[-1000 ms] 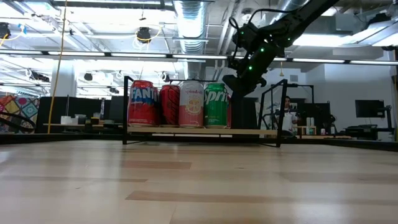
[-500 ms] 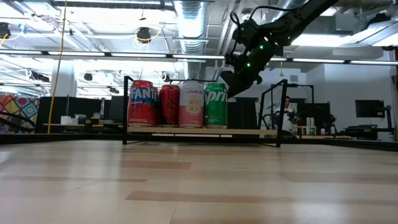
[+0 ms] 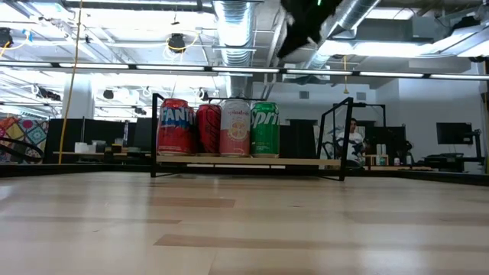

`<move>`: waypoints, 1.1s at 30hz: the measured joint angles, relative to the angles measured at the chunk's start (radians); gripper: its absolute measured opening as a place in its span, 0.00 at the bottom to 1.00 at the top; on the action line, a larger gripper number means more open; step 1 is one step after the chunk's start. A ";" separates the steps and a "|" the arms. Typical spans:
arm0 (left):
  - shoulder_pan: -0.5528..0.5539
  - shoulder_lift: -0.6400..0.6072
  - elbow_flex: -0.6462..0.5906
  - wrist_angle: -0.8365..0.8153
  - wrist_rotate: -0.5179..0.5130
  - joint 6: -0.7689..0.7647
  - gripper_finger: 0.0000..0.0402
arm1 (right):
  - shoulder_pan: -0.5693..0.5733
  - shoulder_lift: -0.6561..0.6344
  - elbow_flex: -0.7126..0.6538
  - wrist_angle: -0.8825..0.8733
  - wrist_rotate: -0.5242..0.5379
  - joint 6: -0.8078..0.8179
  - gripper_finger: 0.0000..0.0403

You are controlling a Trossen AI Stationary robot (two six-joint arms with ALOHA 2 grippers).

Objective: Place canned beverage on shelf
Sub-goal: Put the red silver soda can on the shelf

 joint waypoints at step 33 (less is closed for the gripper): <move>-0.135 -0.001 0.000 0.260 0.077 -0.025 0.81 | 0.720 0.901 0.628 0.649 -0.011 -0.027 0.90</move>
